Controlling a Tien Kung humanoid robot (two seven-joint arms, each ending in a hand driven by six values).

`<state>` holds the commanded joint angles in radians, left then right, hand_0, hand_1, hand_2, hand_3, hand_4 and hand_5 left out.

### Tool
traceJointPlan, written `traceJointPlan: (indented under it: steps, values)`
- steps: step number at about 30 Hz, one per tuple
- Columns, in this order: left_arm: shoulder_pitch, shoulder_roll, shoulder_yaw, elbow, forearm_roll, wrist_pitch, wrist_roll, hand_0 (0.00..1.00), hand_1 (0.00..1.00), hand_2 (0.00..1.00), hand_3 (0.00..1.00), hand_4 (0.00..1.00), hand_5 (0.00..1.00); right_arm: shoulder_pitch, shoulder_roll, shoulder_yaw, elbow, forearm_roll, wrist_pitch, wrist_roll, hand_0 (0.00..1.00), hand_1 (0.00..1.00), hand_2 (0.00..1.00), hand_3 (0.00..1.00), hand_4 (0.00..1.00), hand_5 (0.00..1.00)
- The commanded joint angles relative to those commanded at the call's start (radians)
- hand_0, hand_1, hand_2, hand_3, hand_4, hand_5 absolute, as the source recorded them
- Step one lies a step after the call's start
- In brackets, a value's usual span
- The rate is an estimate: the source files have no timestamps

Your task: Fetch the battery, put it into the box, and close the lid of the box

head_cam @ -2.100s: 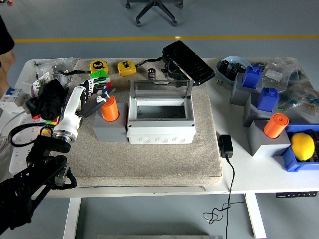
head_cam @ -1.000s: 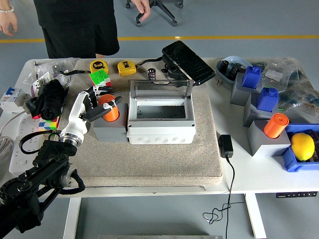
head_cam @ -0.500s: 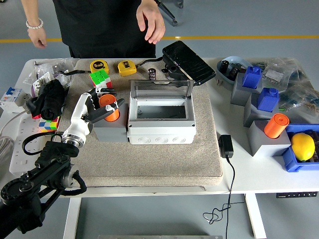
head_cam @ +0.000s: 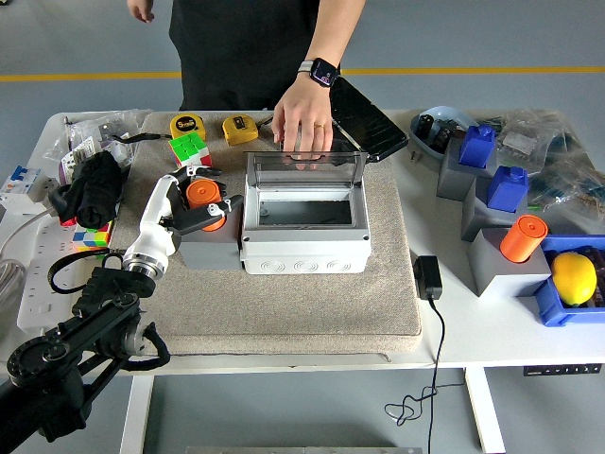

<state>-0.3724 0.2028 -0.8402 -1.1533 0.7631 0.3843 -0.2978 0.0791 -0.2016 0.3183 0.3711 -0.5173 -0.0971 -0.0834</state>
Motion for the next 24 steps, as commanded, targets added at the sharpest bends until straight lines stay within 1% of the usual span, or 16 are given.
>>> traceJointPlan:
  steps: [3,4,9,10,15,16,21,22,24]
  values:
    - [-0.006,-0.002,0.001,0.006,-0.007,0.003,-0.003,0.446,0.409,0.411,0.467,0.956,0.002,0.000,0.000,0.000,0.000,0.000,0.000,0.000,0.620,0.664,0.672,0.575,0.941,0.455]
    - [-0.007,-0.003,0.001,0.007,-0.009,0.004,-0.003,0.378,0.369,0.329,0.368,0.887,0.002,0.000,0.000,0.000,0.000,0.000,0.000,0.000,0.621,0.664,0.672,0.575,0.941,0.455]
    - [-0.011,-0.006,0.005,0.013,-0.011,0.006,-0.001,0.378,0.369,0.329,0.368,0.887,0.002,0.001,0.000,0.000,0.001,0.001,-0.001,0.001,0.621,0.664,0.672,0.575,0.941,0.455]
    - [-0.010,-0.006,0.006,0.014,-0.013,0.006,0.000,0.334,0.330,0.289,0.265,0.757,0.002,0.001,0.000,-0.001,0.001,0.001,-0.001,0.001,0.620,0.664,0.672,0.575,0.941,0.455]
    - [-0.012,-0.006,0.009,0.018,-0.022,0.004,-0.001,0.334,0.330,0.289,0.265,0.757,0.002,0.000,0.001,-0.003,0.000,0.002,-0.002,0.002,0.620,0.664,0.672,0.575,0.941,0.455]
    - [-0.013,-0.006,0.010,0.018,-0.023,0.004,-0.001,0.296,0.305,0.262,0.217,0.678,0.002,-0.001,0.001,-0.004,0.000,0.002,-0.001,0.002,0.621,0.664,0.672,0.575,0.941,0.455]
    - [-0.016,-0.009,0.013,0.017,-0.026,0.004,-0.003,0.296,0.305,0.262,0.217,0.678,0.002,-0.001,0.000,-0.005,0.001,0.001,-0.003,0.004,0.621,0.664,0.672,0.575,0.941,0.455]
    - [-0.017,-0.010,0.015,0.016,-0.026,0.004,-0.003,0.244,0.248,0.226,0.180,0.589,0.002,-0.001,0.000,-0.004,0.001,0.001,-0.004,0.005,0.620,0.663,0.671,0.576,0.941,0.455]
    - [-0.019,-0.011,0.017,0.015,-0.025,0.003,-0.003,0.244,0.248,0.226,0.180,0.589,0.002,-0.001,0.000,-0.004,0.001,0.002,-0.005,0.006,0.620,0.663,0.671,0.576,0.941,0.455]
